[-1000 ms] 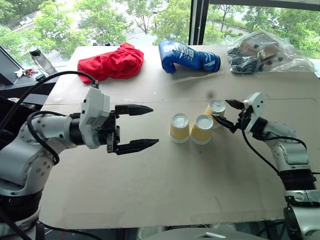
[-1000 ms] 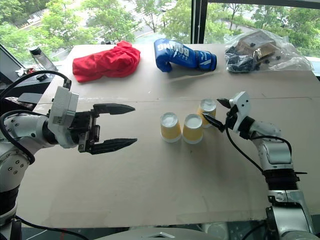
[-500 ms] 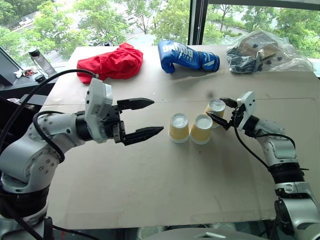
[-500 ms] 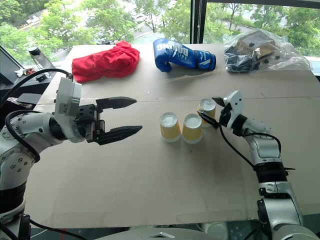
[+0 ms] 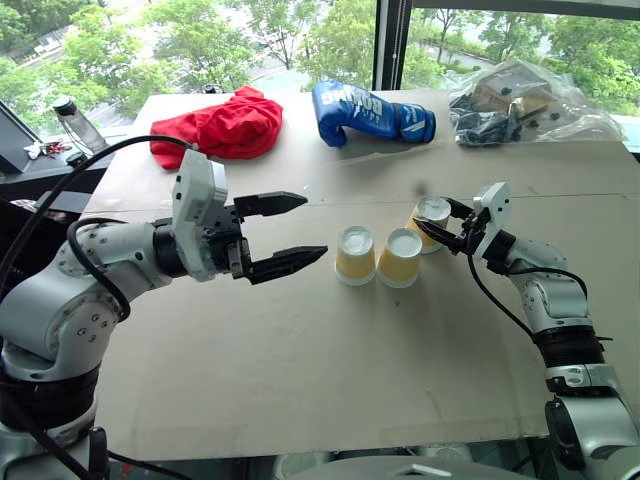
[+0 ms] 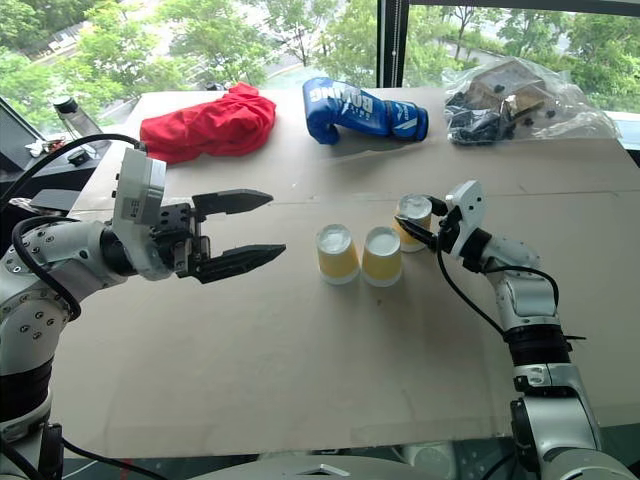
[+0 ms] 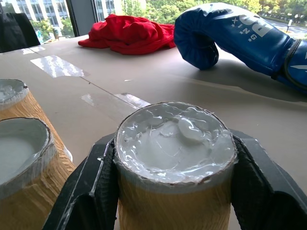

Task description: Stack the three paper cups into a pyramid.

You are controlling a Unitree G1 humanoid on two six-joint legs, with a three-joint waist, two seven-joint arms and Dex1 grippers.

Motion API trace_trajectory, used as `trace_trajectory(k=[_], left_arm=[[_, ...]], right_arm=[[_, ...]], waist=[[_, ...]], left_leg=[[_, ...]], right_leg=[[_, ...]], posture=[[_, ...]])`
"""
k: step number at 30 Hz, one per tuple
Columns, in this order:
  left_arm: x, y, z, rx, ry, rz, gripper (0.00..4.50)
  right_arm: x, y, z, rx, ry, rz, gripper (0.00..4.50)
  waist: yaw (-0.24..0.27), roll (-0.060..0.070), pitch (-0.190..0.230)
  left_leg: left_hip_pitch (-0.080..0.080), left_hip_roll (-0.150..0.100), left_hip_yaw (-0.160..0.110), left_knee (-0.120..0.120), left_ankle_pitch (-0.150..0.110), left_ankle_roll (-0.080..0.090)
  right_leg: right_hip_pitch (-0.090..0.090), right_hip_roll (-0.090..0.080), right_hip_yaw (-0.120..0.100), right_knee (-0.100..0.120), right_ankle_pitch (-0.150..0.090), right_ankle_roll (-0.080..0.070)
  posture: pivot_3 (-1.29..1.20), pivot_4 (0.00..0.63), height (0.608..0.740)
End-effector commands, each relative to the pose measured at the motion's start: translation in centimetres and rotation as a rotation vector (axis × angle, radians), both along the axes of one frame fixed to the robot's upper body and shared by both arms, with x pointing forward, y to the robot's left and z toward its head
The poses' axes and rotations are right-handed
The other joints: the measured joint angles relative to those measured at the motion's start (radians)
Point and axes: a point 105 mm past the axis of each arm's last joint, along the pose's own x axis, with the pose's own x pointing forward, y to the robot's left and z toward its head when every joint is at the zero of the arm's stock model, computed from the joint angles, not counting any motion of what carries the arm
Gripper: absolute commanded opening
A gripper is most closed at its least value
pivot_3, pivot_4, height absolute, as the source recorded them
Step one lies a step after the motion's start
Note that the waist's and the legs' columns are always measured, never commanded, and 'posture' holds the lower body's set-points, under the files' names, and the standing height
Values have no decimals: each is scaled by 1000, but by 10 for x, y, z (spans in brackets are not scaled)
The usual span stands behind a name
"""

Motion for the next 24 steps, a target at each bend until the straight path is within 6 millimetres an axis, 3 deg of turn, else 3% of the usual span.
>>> trace_trajectory(k=[1, 6, 11, 17, 24], left_arm=[[-2, 3, 3, 9, -29, 2, 4500], [-2, 11, -2, 31, -31, 21, 4500], [-5, 14, -4, 45, -45, 13, 4500], [-9, 16, -9, 68, -43, -5, 4500], [-10, 18, -12, 75, -36, -6, 4500]], right_arm=[[1, -1, 42, 25, -137, 4, 2251], [-6, 17, 85, 10, -210, 101, 2251], [-26, 40, 113, -18, -170, 248, 2251], [-51, 60, 109, -74, -70, 397, 2251], [-60, 71, 103, -94, -49, 437, 2251]], waist=[[-3, 0, 0], [-6, 0, 0], [-3, 0, 0], [-3, 0, 0], [-3, 0, 0]], left_leg=[[0, 0, 0, 0, 0, 0], [0, 0, 1, 0, 0, 0], [-2, 1, 1, -1, 1, -1], [-3, 1, 1, -1, 0, -1], [-3, 1, 1, -1, 0, -1]], right_leg=[[0, 0, 0, 0, 0, 0], [-3, 0, 2, 2, 0, 0], [-5, 0, 2, 4, 0, 0], [-6, -2, 2, 4, 0, 0], [-6, -1, 3, 4, 0, 0]], posture=[[0, 150, 737], [0, 150, 737], [0, 150, 737], [0, 150, 737], [0, 150, 737]])
